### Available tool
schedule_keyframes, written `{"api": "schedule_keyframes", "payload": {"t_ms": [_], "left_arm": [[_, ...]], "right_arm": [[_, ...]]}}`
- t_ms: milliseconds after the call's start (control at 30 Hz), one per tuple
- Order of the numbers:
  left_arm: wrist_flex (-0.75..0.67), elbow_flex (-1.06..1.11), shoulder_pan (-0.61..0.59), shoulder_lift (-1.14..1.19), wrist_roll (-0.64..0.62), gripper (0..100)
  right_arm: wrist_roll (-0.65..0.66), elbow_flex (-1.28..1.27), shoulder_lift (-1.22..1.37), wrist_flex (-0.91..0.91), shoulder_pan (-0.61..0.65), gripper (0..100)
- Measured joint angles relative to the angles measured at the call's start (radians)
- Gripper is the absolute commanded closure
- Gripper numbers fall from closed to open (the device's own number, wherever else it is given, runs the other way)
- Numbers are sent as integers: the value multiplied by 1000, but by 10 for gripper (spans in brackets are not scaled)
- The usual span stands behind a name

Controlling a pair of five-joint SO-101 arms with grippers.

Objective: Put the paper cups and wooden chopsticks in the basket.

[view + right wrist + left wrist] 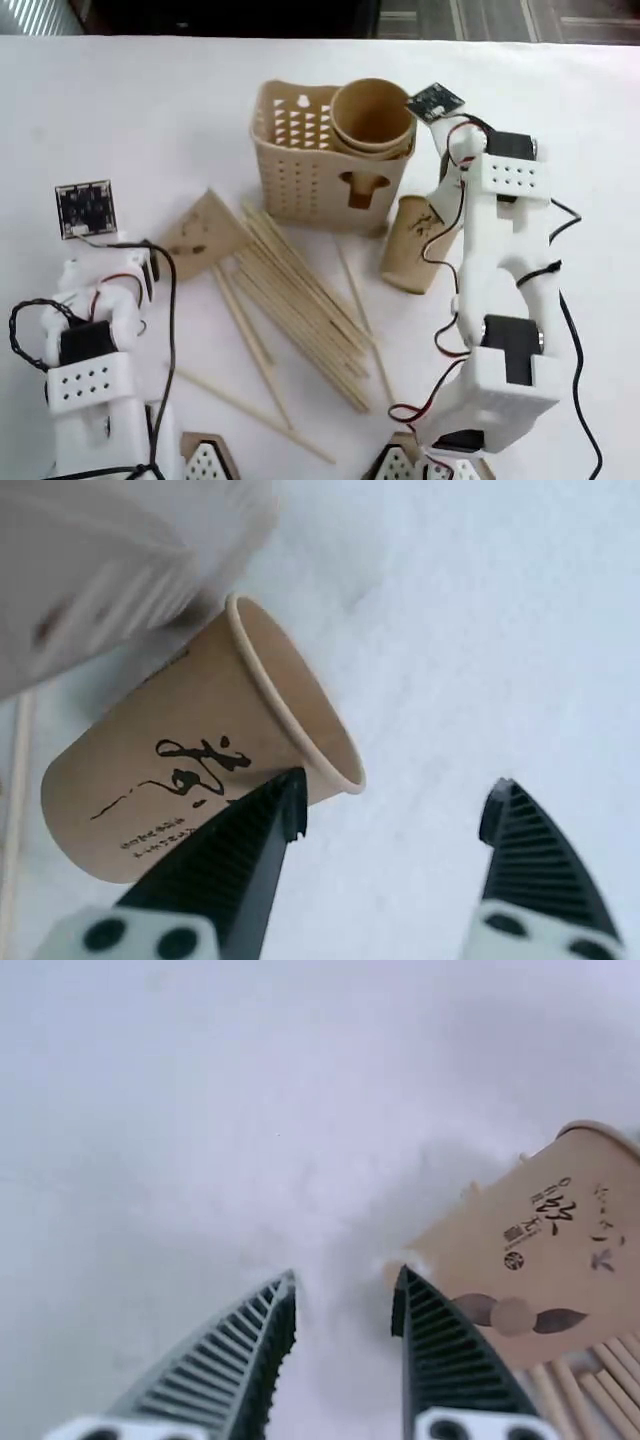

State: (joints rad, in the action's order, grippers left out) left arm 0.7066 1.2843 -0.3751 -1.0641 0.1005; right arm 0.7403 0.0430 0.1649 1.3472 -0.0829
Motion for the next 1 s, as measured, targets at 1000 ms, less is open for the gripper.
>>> {"api": "schedule_keyframes", "payload": {"t_ms": [1000], "left_arm": [[0, 0, 0, 0, 0, 831]], "right_arm": [[-482, -9, -25, -235, -46, 716]]}}
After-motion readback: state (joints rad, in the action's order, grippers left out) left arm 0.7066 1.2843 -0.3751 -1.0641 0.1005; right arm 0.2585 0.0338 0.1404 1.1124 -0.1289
